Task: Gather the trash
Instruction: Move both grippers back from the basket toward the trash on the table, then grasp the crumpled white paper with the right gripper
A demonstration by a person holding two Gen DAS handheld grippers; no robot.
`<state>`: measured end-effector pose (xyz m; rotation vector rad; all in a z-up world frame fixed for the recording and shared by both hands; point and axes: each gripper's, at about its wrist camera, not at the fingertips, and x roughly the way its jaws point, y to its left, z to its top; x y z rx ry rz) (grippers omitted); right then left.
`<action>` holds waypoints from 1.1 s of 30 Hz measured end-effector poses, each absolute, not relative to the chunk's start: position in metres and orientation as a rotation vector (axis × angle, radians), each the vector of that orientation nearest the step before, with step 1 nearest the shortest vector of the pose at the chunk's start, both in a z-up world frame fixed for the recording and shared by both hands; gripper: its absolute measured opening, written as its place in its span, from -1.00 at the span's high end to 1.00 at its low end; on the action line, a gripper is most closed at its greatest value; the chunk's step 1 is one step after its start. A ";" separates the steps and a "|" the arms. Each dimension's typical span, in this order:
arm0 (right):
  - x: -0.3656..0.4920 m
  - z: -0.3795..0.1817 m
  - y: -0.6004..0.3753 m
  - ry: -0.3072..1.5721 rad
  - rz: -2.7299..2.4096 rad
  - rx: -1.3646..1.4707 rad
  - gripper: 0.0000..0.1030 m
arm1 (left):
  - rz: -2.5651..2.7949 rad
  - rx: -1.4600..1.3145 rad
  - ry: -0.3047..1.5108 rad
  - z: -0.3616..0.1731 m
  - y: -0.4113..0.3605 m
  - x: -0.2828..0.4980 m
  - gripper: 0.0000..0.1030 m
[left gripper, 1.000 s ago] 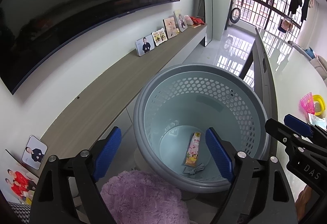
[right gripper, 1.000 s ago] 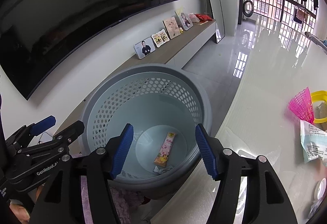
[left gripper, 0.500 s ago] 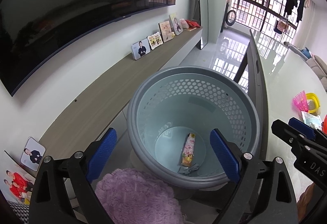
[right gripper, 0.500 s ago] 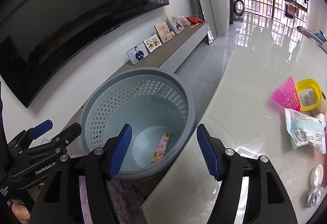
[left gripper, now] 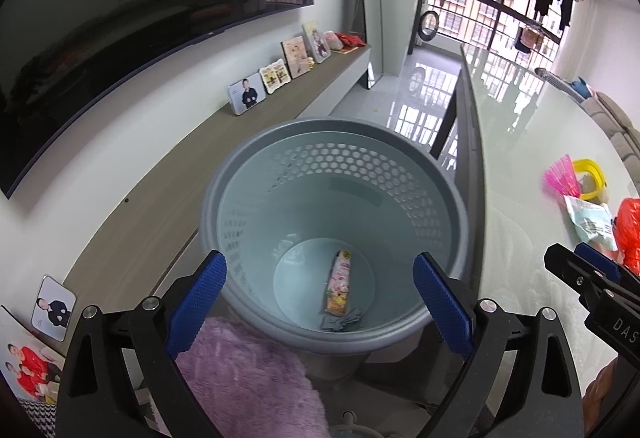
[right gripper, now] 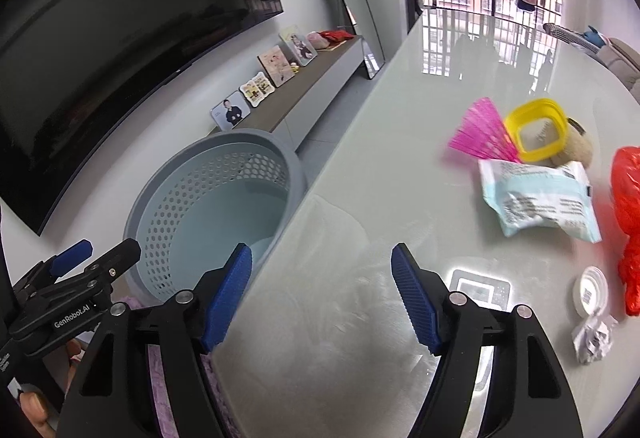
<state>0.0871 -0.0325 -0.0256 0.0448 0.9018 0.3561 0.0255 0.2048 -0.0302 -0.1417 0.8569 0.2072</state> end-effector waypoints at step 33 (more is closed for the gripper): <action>0.029 -0.030 -0.247 0.921 0.020 0.183 -0.35 | -0.135 0.042 0.901 -0.034 0.012 0.051 -0.81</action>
